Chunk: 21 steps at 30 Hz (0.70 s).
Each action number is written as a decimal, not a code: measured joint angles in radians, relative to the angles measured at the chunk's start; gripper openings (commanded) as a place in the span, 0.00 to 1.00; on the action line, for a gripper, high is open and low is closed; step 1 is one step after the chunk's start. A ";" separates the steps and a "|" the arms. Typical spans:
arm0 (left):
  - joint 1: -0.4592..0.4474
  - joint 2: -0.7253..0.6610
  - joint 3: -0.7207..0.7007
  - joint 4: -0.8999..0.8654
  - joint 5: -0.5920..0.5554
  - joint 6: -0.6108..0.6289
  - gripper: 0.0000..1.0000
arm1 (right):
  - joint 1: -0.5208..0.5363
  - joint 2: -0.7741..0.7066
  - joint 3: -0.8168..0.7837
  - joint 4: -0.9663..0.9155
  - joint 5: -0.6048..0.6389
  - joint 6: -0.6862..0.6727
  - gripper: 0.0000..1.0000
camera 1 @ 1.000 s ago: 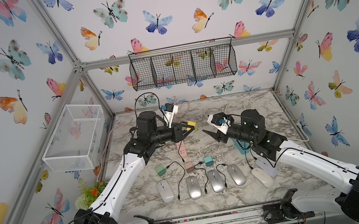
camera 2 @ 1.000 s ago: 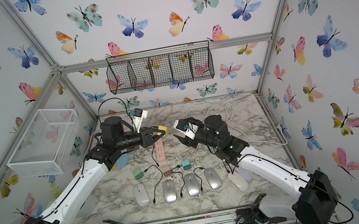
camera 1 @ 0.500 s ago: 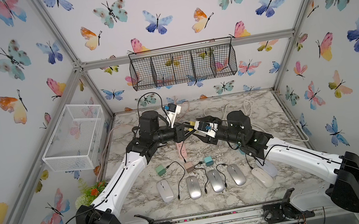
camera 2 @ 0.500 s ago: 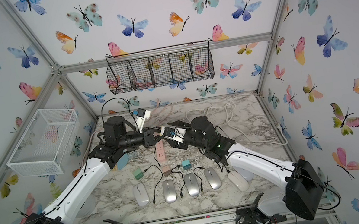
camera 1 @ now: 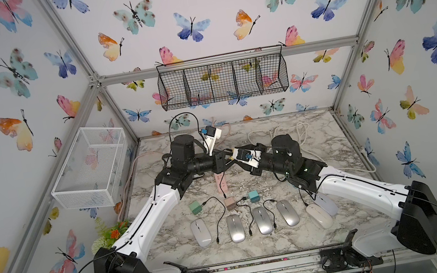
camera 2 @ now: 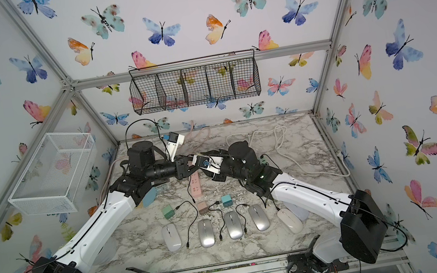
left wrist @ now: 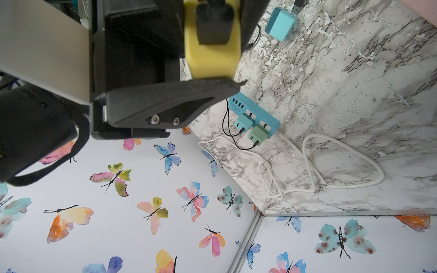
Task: Unplug the wireless mouse
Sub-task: Remove the power cord from the plug.
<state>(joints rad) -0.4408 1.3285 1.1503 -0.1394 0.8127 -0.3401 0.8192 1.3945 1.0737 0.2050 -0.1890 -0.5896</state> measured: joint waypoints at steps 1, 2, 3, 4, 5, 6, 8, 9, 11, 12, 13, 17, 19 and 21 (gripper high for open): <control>0.000 0.001 0.002 -0.001 0.000 0.001 0.23 | 0.000 0.000 0.000 0.000 0.002 0.000 0.26; 0.000 0.001 0.003 -0.002 -0.001 0.002 0.34 | 0.000 0.000 0.000 0.002 0.005 0.001 0.24; 0.000 0.001 0.003 -0.002 -0.003 0.005 0.46 | 0.000 0.000 0.000 0.005 0.007 0.002 0.22; -0.001 0.000 0.003 0.000 -0.006 0.014 0.52 | 0.000 0.000 -0.002 0.005 0.011 0.006 0.21; -0.002 -0.001 0.004 -0.001 -0.008 0.017 0.55 | 0.000 -0.002 -0.004 0.008 0.015 0.010 0.20; -0.003 -0.003 0.003 -0.005 -0.019 0.023 0.55 | 0.000 -0.003 -0.006 0.009 0.021 0.013 0.20; -0.002 -0.013 0.003 -0.011 -0.036 0.028 0.56 | 0.001 -0.011 -0.017 0.013 0.034 0.019 0.19; 0.006 -0.021 0.003 -0.014 -0.043 0.027 0.56 | 0.000 -0.017 -0.023 0.013 0.038 0.021 0.19; 0.022 -0.043 0.002 -0.016 -0.049 0.027 0.53 | 0.001 -0.026 -0.031 0.013 0.043 0.022 0.19; 0.036 -0.057 0.002 -0.016 -0.051 0.028 0.53 | 0.001 -0.030 -0.034 0.012 0.047 0.023 0.19; 0.049 -0.069 0.002 -0.015 -0.052 0.030 0.51 | 0.000 -0.034 -0.037 0.013 0.050 0.024 0.19; 0.081 -0.106 0.000 -0.015 -0.051 0.039 0.44 | 0.000 -0.040 -0.039 0.013 0.055 0.025 0.19; 0.081 -0.111 0.000 -0.014 -0.046 0.043 0.40 | 0.001 -0.040 -0.039 0.011 0.054 0.025 0.19; 0.081 -0.110 -0.003 -0.015 -0.040 0.045 0.37 | 0.001 -0.041 -0.039 0.010 0.054 0.028 0.19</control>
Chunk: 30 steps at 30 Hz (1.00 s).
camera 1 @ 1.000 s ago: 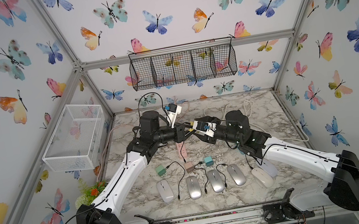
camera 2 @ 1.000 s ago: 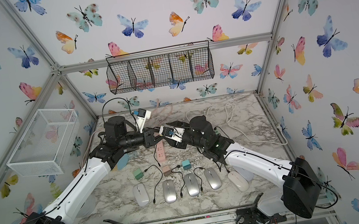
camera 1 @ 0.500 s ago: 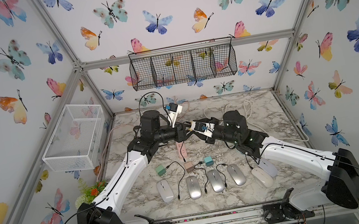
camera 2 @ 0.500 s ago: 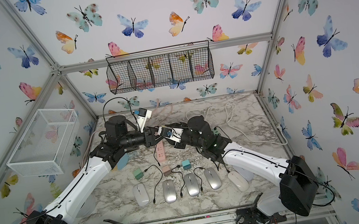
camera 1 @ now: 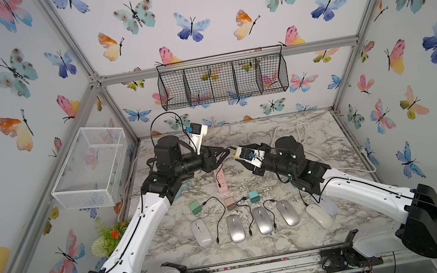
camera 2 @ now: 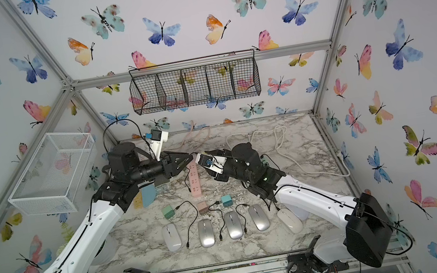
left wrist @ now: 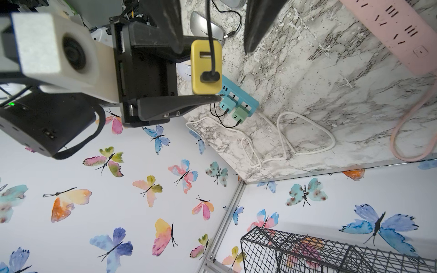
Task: Unplug the wireless mouse
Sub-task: Remove the power cord from the plug, then place the plug at the center of the board.
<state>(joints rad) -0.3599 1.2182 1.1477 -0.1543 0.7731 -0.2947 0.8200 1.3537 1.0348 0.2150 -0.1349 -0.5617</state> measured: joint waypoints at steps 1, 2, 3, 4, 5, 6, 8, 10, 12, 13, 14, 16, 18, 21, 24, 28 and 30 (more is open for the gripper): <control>0.000 0.000 -0.002 -0.002 0.005 0.000 0.37 | 0.000 0.000 0.000 -0.001 0.000 0.001 0.19; 0.000 0.000 -0.002 -0.003 0.009 0.000 0.36 | 0.000 0.000 0.000 -0.003 0.000 0.001 0.19; 0.000 0.000 -0.002 -0.002 0.011 0.002 0.33 | 0.000 0.000 0.000 -0.004 0.000 0.002 0.19; 0.000 0.000 -0.002 -0.002 0.013 0.002 0.28 | 0.000 0.000 0.000 -0.005 0.000 0.002 0.19; 0.000 0.000 -0.002 -0.002 0.014 0.001 0.22 | 0.000 0.000 0.000 -0.006 0.000 0.002 0.19; 0.000 0.000 -0.002 -0.002 0.018 0.004 0.16 | 0.000 0.000 0.000 -0.006 0.000 0.003 0.19; 0.000 0.000 -0.003 -0.003 0.022 0.005 0.08 | 0.000 0.000 0.000 -0.007 0.000 0.004 0.19; 0.000 0.000 -0.003 -0.005 0.022 0.010 0.03 | 0.000 0.000 0.000 -0.010 0.000 0.004 0.18; 0.000 0.000 -0.003 -0.010 0.021 0.017 0.00 | 0.000 0.000 0.000 -0.011 0.000 0.004 0.17; 0.000 0.000 -0.002 -0.016 0.021 0.023 0.00 | 0.000 0.000 0.000 -0.013 0.002 0.004 0.15; 0.000 0.000 -0.002 -0.023 0.021 0.027 0.00 | 0.000 0.000 0.000 -0.014 0.004 0.004 0.14; 0.008 0.000 0.000 -0.042 0.018 0.039 0.00 | 0.000 -0.002 0.000 -0.029 0.012 0.004 0.11; 0.022 0.000 0.003 -0.058 0.020 0.046 0.00 | 0.001 -0.006 -0.003 -0.049 0.022 0.000 0.10; 0.091 -0.006 0.002 -0.071 0.037 0.043 0.00 | 0.003 -0.018 -0.018 -0.085 0.048 -0.004 0.06; 0.166 -0.033 -0.016 -0.043 0.045 0.023 0.00 | 0.003 -0.024 -0.048 -0.130 0.072 -0.008 0.04; 0.192 -0.070 -0.039 -0.019 0.061 0.011 0.00 | 0.001 -0.024 -0.079 -0.167 0.099 0.001 0.02; 0.191 -0.069 -0.039 -0.014 0.064 0.006 0.00 | 0.001 -0.024 -0.088 -0.178 0.121 0.029 0.01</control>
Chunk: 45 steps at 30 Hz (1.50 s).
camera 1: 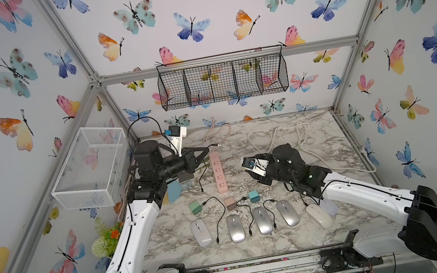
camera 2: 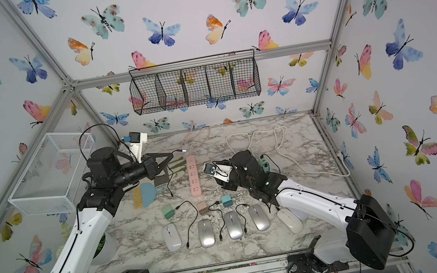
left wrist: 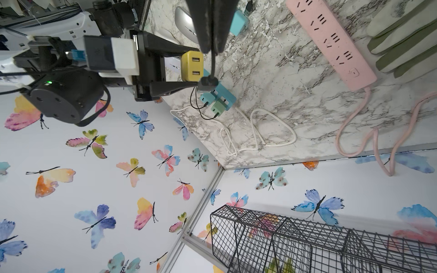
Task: Unplug the wireless mouse
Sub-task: Place the plug at the center of the board.
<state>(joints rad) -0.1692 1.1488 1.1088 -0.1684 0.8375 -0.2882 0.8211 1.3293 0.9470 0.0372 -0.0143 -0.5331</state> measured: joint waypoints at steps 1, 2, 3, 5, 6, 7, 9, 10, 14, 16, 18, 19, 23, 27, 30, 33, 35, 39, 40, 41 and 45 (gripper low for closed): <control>-0.001 0.001 0.000 -0.002 -0.001 0.000 0.00 | 0.000 0.000 -0.005 0.001 0.016 0.026 0.01; -0.001 0.002 0.000 -0.004 -0.007 -0.001 0.00 | 0.000 0.000 -0.012 0.003 0.039 0.065 0.01; -0.001 0.003 -0.001 -0.007 -0.017 -0.002 0.00 | 0.000 0.000 -0.021 0.006 0.064 0.113 0.01; -0.003 0.002 -0.010 -0.008 -0.056 -0.005 0.00 | 0.001 -0.001 -0.047 0.010 0.114 0.229 0.01; -0.008 0.001 -0.019 -0.008 -0.086 -0.008 0.00 | 0.000 -0.002 -0.066 0.010 0.145 0.296 0.01; -0.012 0.001 -0.029 -0.008 -0.111 -0.010 0.00 | 0.000 -0.002 -0.081 0.004 0.167 0.356 0.01; -0.027 -0.002 -0.056 -0.007 -0.173 -0.019 0.00 | 0.000 -0.002 -0.109 -0.030 0.209 0.491 0.01; -0.040 -0.003 -0.072 -0.007 -0.202 -0.026 0.00 | -0.003 -0.002 -0.117 -0.048 0.220 0.539 0.01; -0.105 -0.003 -0.120 0.006 -0.294 -0.051 0.00 | -0.013 0.029 -0.128 -0.118 0.251 0.709 0.01; -0.132 -0.002 -0.136 0.022 -0.324 -0.065 0.00 | -0.022 0.065 -0.127 -0.139 0.254 0.761 0.01; -0.157 0.000 -0.144 0.036 -0.345 -0.080 0.00 | -0.038 0.116 -0.127 -0.161 0.255 0.800 0.02; -0.165 0.003 -0.144 0.042 -0.349 -0.084 0.00 | -0.047 0.140 -0.127 -0.172 0.254 0.812 0.03; -0.178 0.013 -0.146 0.063 -0.361 -0.098 0.00 | -0.080 0.245 -0.108 -0.223 0.255 0.844 0.06; -0.178 0.013 -0.159 0.066 -0.373 -0.099 0.00 | -0.118 0.290 -0.099 -0.243 0.247 0.864 0.09; -0.178 0.013 -0.163 0.066 -0.378 -0.098 0.00 | -0.144 0.294 -0.099 -0.243 0.229 0.869 0.13; -0.178 0.013 -0.163 0.066 -0.380 -0.098 0.00 | -0.160 0.304 -0.099 -0.243 0.221 0.872 0.27; -0.178 0.013 -0.163 0.066 -0.380 -0.098 0.00 | -0.165 0.313 -0.099 -0.243 0.219 0.873 0.34; -0.178 0.013 -0.163 0.066 -0.380 -0.097 0.00 | -0.167 0.332 -0.099 -0.243 0.218 0.873 0.38; -0.178 0.013 -0.163 0.066 -0.380 -0.096 0.00 | -0.167 0.335 -0.099 -0.242 0.216 0.873 0.39; -0.178 0.013 -0.163 0.066 -0.380 -0.095 0.00 | -0.168 0.338 -0.099 -0.242 0.213 0.873 0.41; -0.178 0.013 -0.159 0.062 -0.380 -0.093 0.00 | -0.168 0.340 -0.099 -0.240 0.198 0.873 0.53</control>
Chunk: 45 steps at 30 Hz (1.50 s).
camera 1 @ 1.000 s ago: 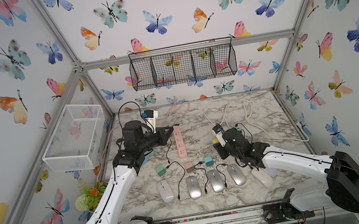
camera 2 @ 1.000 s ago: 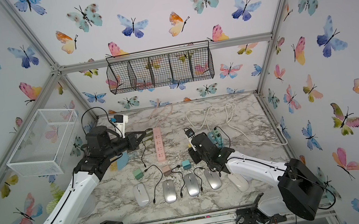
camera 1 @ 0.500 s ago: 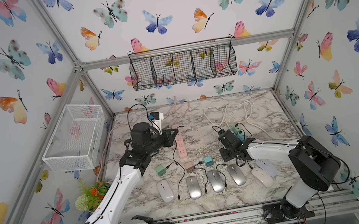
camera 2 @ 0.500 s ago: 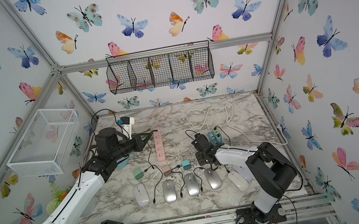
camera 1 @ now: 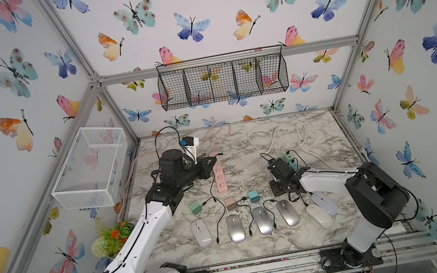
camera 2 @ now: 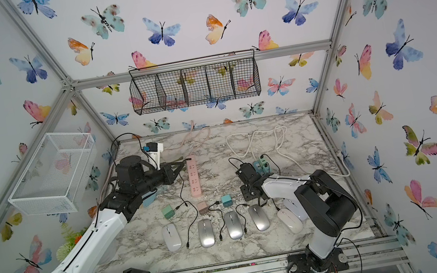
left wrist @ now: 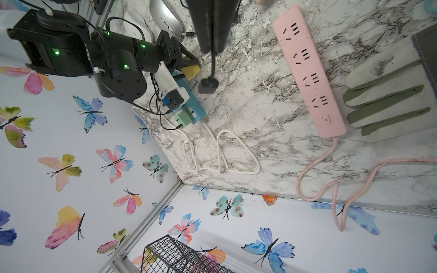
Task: Unplug the wireless mouse
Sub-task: Place the plug at the center of the board, then place the power cord at the center of the board.
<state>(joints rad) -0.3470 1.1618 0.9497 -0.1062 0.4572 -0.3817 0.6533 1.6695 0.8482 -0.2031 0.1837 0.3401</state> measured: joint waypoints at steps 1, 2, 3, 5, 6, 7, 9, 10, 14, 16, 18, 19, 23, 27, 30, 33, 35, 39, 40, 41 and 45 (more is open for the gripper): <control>0.000 0.000 0.000 0.001 0.000 0.000 0.00 | 0.000 0.000 0.000 0.001 -0.002 0.000 0.54; 0.000 0.000 0.000 0.000 0.000 0.000 0.00 | 0.000 0.000 0.000 0.002 -0.003 0.000 0.55; 0.000 0.000 0.000 0.000 0.000 0.000 0.00 | 0.000 0.000 0.000 0.001 -0.004 0.000 0.55; 0.000 0.000 0.000 0.000 0.000 0.000 0.00 | 0.000 -0.002 0.000 0.000 -0.005 0.000 0.56; 0.000 0.000 0.000 0.000 0.000 0.000 0.00 | 0.000 -0.005 0.000 -0.003 -0.004 0.000 0.57; 0.000 0.000 0.000 0.000 0.000 -0.001 0.00 | 0.000 -0.012 0.000 -0.006 -0.004 -0.001 0.57; 0.000 0.000 0.000 0.001 0.000 -0.003 0.00 | 0.000 -0.037 0.000 -0.010 -0.005 -0.005 0.59; 0.000 0.000 0.000 0.002 0.001 -0.005 0.00 | 0.000 -0.058 0.000 -0.012 -0.007 -0.014 0.60; 0.000 0.000 0.000 0.025 0.015 -0.039 0.00 | -0.002 -0.220 -0.025 0.055 -0.093 -0.088 0.63; 0.000 0.000 -0.003 0.052 0.030 -0.074 0.00 | -0.003 -0.320 -0.054 0.137 -0.170 -0.124 0.65; 0.000 0.000 -0.014 0.096 0.045 -0.119 0.00 | -0.004 -0.392 -0.082 0.224 -0.260 -0.150 0.65; -0.001 0.000 -0.025 0.122 0.053 -0.142 0.00 | -0.004 -0.418 -0.094 0.276 -0.310 -0.157 0.65; -0.021 0.000 -0.071 0.190 0.060 -0.232 0.00 | -0.004 -0.439 -0.133 0.472 -0.476 -0.157 0.65; -0.076 0.000 -0.081 0.225 0.053 -0.290 0.00 | -0.004 -0.409 -0.175 0.692 -0.633 -0.109 0.65; -0.111 0.000 -0.081 0.260 0.051 -0.320 0.00 | -0.003 -0.349 -0.177 0.833 -0.717 -0.068 0.65; -0.136 0.000 -0.081 0.282 0.032 -0.340 0.00 | 0.008 -0.292 -0.175 0.926 -0.767 -0.053 0.65; -0.147 0.000 -0.081 0.291 0.022 -0.349 0.00 | 0.018 -0.260 -0.173 0.969 -0.792 -0.049 0.65; -0.161 0.000 -0.081 0.300 0.008 -0.360 0.00 | 0.042 -0.204 -0.150 1.029 -0.827 -0.045 0.63; -0.163 0.000 -0.081 0.303 0.006 -0.362 0.00 | 0.049 -0.189 -0.137 1.039 -0.833 -0.045 0.62; -0.164 0.001 -0.081 0.305 0.005 -0.363 0.00 | 0.055 -0.174 -0.126 1.050 -0.836 -0.045 0.61; -0.175 0.004 -0.081 0.310 0.000 -0.364 0.00 | 0.069 -0.110 -0.079 1.095 -0.850 -0.042 0.53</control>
<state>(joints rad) -0.5224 1.1656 0.8684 0.2039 0.4572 -0.7456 0.7227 1.5593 0.7689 0.8921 -0.6662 0.2985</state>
